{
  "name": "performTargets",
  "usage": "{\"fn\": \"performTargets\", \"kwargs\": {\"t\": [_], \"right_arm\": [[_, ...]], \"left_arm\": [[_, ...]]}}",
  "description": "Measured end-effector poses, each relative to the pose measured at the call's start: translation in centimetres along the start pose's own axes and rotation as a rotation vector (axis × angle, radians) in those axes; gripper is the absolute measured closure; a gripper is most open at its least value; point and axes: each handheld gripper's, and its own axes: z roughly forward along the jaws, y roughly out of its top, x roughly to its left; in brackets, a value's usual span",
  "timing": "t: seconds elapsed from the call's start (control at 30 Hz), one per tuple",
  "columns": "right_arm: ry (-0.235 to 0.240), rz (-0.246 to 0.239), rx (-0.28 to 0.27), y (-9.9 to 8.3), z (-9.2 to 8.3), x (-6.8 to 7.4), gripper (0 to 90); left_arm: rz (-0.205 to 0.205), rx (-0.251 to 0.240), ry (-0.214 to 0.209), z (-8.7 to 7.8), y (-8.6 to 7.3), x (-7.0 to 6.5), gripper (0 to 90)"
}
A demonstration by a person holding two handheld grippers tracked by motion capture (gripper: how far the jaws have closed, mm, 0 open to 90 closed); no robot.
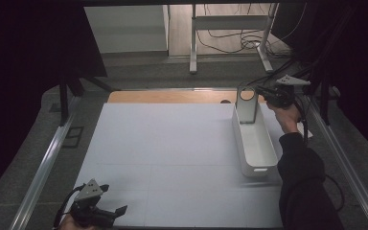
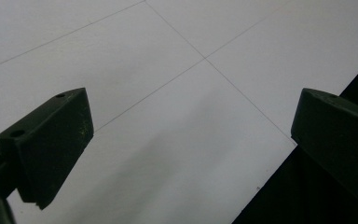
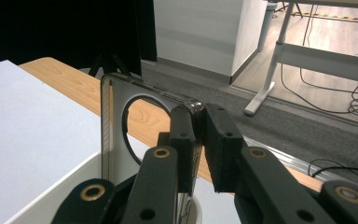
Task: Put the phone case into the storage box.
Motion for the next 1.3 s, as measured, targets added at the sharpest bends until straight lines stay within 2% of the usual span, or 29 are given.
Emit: {"fn": "performTargets", "kwargs": {"t": [0.3,0.63,0.73,0.93,0.97,1.03,1.2,1.3], "right_arm": [[-0.045,0.016,0.01,0.0,0.2,0.1,78.5],[-0.064,0.01,0.039,0.0,0.5,0.4,71.1],[-0.059,0.009,0.063,0.1,0.5,0.5,66.8],[-0.078,0.018,0.071,0.2,0.3,0.8,56.6],[-0.084,0.022,0.091,0.3,0.0,0.8,51.6],[-0.086,0.028,0.092,0.3,-0.1,0.9,49.9],[-0.086,0.069,0.138,0.5,-0.9,1.4,37.7],[-0.084,0.076,0.153,0.6,-1.2,1.6,34.9]], "left_arm": [[0.004,0.0,0.002,0.0,0.0,0.0,0.1],[0.002,-0.002,0.001,0.0,0.0,0.0,0.0],[0.002,-0.003,0.001,-0.1,0.0,0.0,0.0],[-0.003,-0.01,0.0,-0.1,-0.1,0.0,0.0],[-0.006,-0.014,0.0,-0.2,-0.1,0.1,0.0],[-0.008,-0.017,0.001,-0.2,-0.1,0.1,0.0],[-0.008,-0.02,-0.001,-0.3,-0.2,0.1,0.0],[-0.008,-0.022,-0.003,-0.3,-0.2,0.1,0.0]]}}
